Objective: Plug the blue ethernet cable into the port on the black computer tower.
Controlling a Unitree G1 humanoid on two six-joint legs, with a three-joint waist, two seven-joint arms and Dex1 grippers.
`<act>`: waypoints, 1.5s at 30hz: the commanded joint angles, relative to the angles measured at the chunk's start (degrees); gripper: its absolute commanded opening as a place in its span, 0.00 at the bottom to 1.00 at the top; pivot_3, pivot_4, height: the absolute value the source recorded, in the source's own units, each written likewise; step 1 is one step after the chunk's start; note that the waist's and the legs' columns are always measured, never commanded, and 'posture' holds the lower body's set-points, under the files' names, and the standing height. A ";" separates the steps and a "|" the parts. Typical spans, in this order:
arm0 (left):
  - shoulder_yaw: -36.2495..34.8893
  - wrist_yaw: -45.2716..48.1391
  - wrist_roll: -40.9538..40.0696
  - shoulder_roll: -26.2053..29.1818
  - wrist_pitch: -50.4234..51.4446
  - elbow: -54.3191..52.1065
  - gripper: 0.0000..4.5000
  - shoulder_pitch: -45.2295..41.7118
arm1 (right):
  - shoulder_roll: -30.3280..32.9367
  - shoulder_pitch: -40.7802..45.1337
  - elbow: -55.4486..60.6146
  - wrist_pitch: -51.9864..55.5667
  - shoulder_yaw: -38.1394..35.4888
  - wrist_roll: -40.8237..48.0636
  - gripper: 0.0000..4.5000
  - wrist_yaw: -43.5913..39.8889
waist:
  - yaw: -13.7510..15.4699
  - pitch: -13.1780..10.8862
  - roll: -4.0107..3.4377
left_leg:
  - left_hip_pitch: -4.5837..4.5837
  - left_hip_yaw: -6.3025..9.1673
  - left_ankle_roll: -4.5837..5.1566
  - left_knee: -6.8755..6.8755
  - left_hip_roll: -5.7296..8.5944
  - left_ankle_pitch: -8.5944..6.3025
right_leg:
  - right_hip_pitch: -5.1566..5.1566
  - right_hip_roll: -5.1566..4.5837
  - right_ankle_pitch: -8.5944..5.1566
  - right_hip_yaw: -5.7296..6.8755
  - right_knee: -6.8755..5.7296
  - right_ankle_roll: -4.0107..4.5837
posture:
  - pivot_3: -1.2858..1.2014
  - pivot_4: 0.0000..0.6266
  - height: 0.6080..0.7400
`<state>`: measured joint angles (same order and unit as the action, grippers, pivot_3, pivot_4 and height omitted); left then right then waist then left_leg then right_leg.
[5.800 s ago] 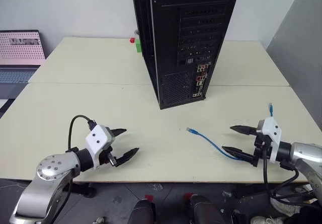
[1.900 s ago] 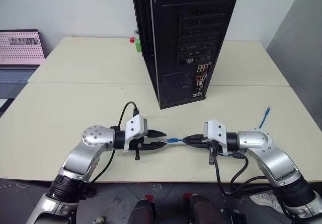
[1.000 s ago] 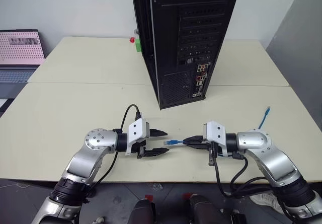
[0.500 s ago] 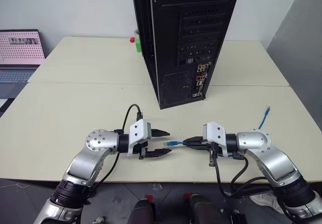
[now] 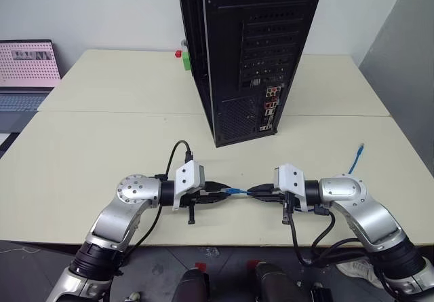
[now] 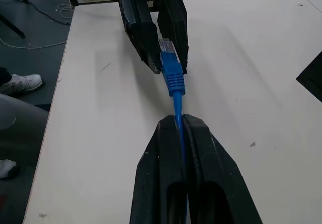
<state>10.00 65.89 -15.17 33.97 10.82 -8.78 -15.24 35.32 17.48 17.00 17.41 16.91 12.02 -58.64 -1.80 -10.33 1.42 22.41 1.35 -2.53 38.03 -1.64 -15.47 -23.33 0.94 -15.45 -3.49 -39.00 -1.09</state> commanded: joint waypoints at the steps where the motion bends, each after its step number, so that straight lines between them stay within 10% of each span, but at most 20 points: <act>1: 0.72 -0.57 2.05 -0.61 -6.97 -0.13 0.07 -0.05 | 0.55 1.19 1.56 0.71 -0.46 0.90 0.11 -1.11 | 0.01 0.00 0.00 | 0.00 0.00 0.00 0.00 0.00 0.00 | 0.00 0.00 0.00 0.00 0.00 0.00 | 0.52 0.24 1.00; 11: -0.35 -8.14 12.27 -4.34 -42.41 11.00 0.07 -2.80 | 4.68 2.07 5.73 13.83 -10.32 14.86 0.58 -3.53 | 0.18 0.01 0.01 | 0.01 -0.01 0.00 0.00 0.01 0.00 | 0.01 -0.03 0.10 0.00 0.02 0.17 | 0.52 0.24 1.00; 19: -1.58 -20.53 25.56 -4.09 -73.98 23.15 0.07 -7.39 | -1.52 2.98 7.98 28.65 -14.32 25.69 0.58 6.96 | 0.09 0.02 0.02 | -0.01 0.00 0.00 -0.01 -0.02 0.00 | 0.02 -0.06 0.12 -0.01 0.00 0.18 | 0.52 0.24 1.00; 38: -2.73 -39.98 41.84 -1.95 -81.78 27.06 0.07 -10.33 | -6.86 5.49 7.19 36.50 -13.00 32.86 0.58 11.76 | 0.13 0.03 0.02 | 0.05 0.04 0.01 -0.01 -0.04 0.00 | 0.02 -0.10 0.14 0.35 -0.02 0.13 | 0.52 0.24 1.00; 45: -1.88 -43.20 43.50 -1.13 -81.35 26.19 0.07 -10.07 | -7.38 6.50 5.72 36.13 -12.51 32.35 0.28 12.31 | 0.12 0.03 0.02 | 0.09 0.13 0.01 0.00 -0.05 0.00 | 0.02 -0.14 0.15 0.53 -0.02 0.13 | 0.52 0.24 1.00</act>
<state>8.12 24.35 28.13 32.36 -70.48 18.99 -24.52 28.44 22.94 21.97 54.22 4.28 43.86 -46.12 -1.67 -10.30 1.44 22.52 1.51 -2.52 38.03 -1.69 -15.47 -23.31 0.79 -15.30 -2.93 -39.01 -0.96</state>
